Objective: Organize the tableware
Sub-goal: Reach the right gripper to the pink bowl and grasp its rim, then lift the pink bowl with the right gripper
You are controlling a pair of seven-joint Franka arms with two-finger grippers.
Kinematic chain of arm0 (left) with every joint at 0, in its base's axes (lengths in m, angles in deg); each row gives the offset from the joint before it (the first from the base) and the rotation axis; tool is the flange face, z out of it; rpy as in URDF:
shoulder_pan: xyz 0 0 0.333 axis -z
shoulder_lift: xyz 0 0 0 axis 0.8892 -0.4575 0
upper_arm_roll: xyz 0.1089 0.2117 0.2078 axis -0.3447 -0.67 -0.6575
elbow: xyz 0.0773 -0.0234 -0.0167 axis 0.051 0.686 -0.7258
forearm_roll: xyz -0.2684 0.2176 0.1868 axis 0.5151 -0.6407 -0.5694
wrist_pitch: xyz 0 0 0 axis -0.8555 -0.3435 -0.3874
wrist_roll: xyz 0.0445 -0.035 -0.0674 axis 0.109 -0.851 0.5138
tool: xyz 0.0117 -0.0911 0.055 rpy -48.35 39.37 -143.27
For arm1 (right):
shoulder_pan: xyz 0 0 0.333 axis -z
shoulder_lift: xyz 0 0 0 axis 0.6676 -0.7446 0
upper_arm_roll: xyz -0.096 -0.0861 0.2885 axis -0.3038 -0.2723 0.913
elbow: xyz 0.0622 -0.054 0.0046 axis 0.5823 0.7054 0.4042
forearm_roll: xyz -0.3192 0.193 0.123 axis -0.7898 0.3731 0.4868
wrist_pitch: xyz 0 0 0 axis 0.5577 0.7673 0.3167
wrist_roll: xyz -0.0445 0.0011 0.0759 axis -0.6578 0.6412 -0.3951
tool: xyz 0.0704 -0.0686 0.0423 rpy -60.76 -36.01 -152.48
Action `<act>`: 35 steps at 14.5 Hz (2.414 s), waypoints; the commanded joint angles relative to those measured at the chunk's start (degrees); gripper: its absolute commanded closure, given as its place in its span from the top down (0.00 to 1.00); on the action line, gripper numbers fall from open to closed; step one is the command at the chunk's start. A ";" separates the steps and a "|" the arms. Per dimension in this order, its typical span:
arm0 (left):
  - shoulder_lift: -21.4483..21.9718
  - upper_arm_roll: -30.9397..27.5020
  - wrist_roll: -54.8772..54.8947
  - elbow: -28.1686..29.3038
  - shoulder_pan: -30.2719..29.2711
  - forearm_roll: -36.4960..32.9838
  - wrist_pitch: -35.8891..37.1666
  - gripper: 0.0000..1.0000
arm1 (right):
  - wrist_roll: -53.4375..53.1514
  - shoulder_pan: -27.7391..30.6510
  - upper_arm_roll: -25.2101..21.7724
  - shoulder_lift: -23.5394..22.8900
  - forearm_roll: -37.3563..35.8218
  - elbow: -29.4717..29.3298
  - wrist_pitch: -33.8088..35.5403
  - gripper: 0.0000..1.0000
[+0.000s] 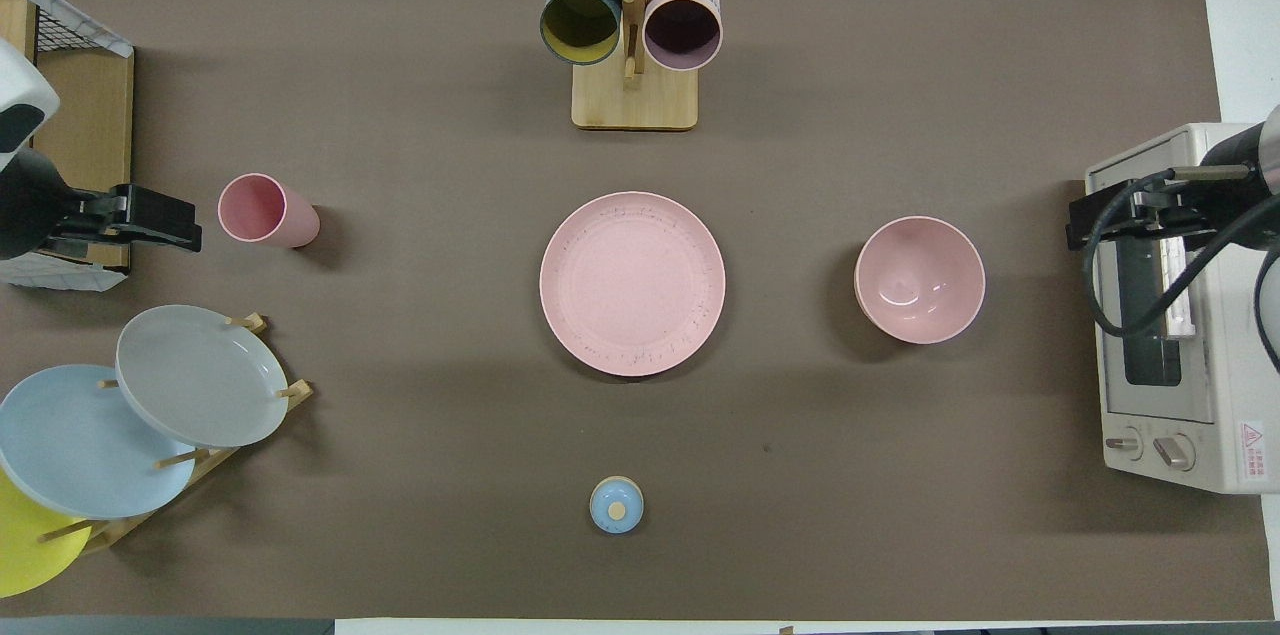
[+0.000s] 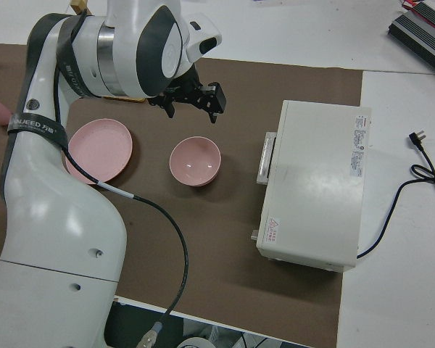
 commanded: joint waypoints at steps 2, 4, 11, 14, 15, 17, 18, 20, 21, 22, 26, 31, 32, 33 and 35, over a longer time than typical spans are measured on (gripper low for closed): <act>1.46 0.61 0.07 1.53 -0.56 -1.10 0.09 1.00 | 1.80 0.53 0.33 0.55 1.38 0.08 0.54 1.00; 1.46 0.61 0.07 1.53 -0.56 -1.10 0.09 1.00 | 1.62 0.27 0.68 0.90 1.38 0.69 0.10 1.00; 1.46 0.61 0.07 1.53 -0.56 -1.10 0.09 1.00 | -1.52 -9.21 1.91 -2.24 4.80 6.92 -12.17 1.00; 1.46 0.61 0.07 1.53 -0.56 -1.10 0.09 1.00 | -7.34 -14.49 1.91 -7.44 4.28 12.45 -24.90 1.00; 1.46 0.61 0.07 1.53 -0.56 -1.10 0.09 1.00 | -7.35 -14.85 1.91 -7.62 4.28 15.61 -28.86 1.00; 1.46 0.61 0.07 1.53 -0.56 -1.10 0.09 1.00 | -6.91 -14.68 1.91 -7.01 4.28 24.65 -37.13 1.00; 1.46 0.61 0.07 1.53 -0.56 -1.10 0.09 1.00 | -6.47 -14.50 1.91 -6.75 4.28 26.17 -37.43 1.00; 1.46 0.61 0.07 1.53 -0.56 -1.10 0.09 1.00 | -5.94 -14.41 1.82 -6.40 3.58 26.45 -35.68 1.00; 1.46 0.61 0.07 1.53 -0.56 -1.10 0.09 1.00 | -5.94 -14.24 1.82 -6.31 2.96 26.54 -35.32 1.00; 1.46 0.61 0.07 1.53 -0.56 -1.10 0.09 1.00 | -5.94 -14.24 1.74 -6.22 2.61 26.88 -35.32 1.00; 1.46 0.61 0.07 1.44 -0.91 -1.10 0.45 1.00 | -4.45 -12.66 1.74 -5.08 0.06 30.65 -38.29 0.84; 1.46 0.61 0.07 1.44 -0.83 -1.10 0.09 1.00 | -3.13 -12.04 1.82 -5.95 -1.17 32.07 -40.68 0.44; 1.46 0.61 0.07 1.44 -0.83 -1.10 0.09 1.00 | -2.95 -11.87 1.82 -5.95 -1.61 32.16 -40.94 0.38; 1.46 0.61 0.07 1.53 -0.83 -1.10 -0.08 1.00 | -2.34 -11.78 1.82 -5.95 -2.05 32.42 -41.29 0.26; 1.46 0.61 0.07 1.62 -0.83 -1.10 -0.08 1.00 | -1.90 -11.78 1.82 -5.87 -2.14 33.39 -42.61 0.23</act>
